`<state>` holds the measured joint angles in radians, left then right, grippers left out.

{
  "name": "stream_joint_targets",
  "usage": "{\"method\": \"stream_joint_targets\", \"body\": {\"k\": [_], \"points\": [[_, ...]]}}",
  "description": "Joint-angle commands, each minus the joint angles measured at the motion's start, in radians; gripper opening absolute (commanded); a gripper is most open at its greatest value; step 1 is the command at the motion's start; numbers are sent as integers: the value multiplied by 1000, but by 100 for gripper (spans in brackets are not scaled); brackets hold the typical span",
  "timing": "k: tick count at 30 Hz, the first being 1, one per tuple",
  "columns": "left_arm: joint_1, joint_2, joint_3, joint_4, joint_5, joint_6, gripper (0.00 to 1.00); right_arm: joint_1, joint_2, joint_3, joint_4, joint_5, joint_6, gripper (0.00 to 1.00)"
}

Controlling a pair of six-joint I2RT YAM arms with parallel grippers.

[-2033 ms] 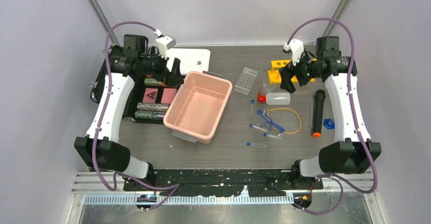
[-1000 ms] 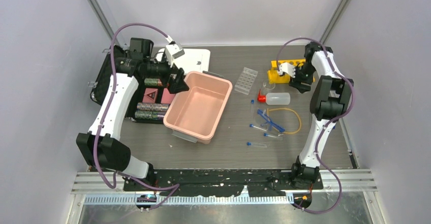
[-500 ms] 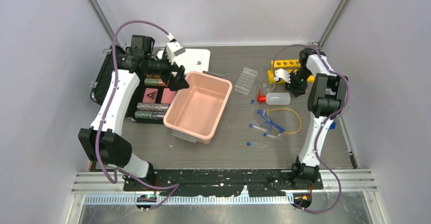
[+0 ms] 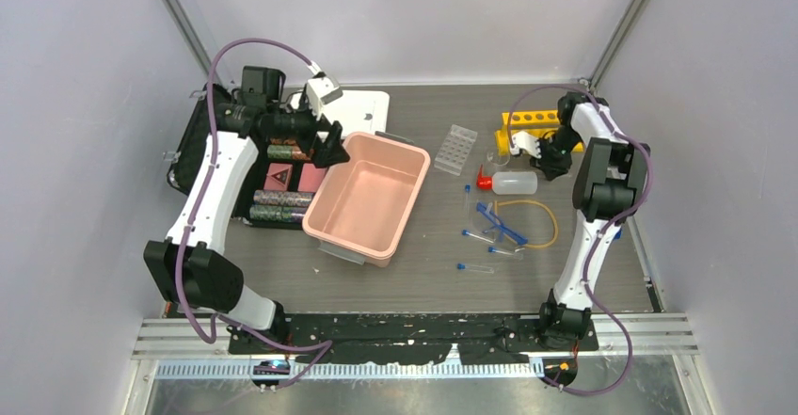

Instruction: Organize the chemistry lab equipment

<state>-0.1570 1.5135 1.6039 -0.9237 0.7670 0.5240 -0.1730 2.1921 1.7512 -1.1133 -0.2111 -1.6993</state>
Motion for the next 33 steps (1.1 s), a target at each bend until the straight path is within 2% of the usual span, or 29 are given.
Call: {"method": "stream_joint_targets", "body": {"k": [1,5,10,13,15,16,19,20,21,22,25,29,33], "points": [[-3,-57,-31,84,-13,-18,97,-20,-149,-16,-57,-38,-42,8],[-3,-60,-43,128,-25,-45,97,-29,-218,2,-94,-77,-19,5],[-3,-51,-31,170,-108,-78,97,-29,-299,54,-117,-157,68,5],[-1,-65,-36,224,-99,-129,99,-21,-331,134,-144,-271,165,5],[-1,-75,-36,278,-39,-188,100,2,-347,225,-176,-384,298,5],[-1,-79,-37,317,-3,-233,100,12,-351,255,-179,-429,420,5],[-2,-81,-48,506,105,-401,100,80,-388,354,-92,-639,707,5],[-5,-75,-50,584,145,-496,99,94,-402,351,7,-700,863,5],[-7,-66,-48,658,174,-585,98,126,-435,323,62,-728,946,5],[-13,-56,-35,728,198,-660,97,142,-454,298,195,-773,1104,5],[-49,-13,18,904,227,-857,95,234,-566,103,494,-806,1459,5],[-105,42,61,1132,233,-1102,94,329,-676,-141,1015,-806,1820,5],[-163,86,76,1249,214,-1227,91,397,-701,-239,1241,-790,2011,5]]}}
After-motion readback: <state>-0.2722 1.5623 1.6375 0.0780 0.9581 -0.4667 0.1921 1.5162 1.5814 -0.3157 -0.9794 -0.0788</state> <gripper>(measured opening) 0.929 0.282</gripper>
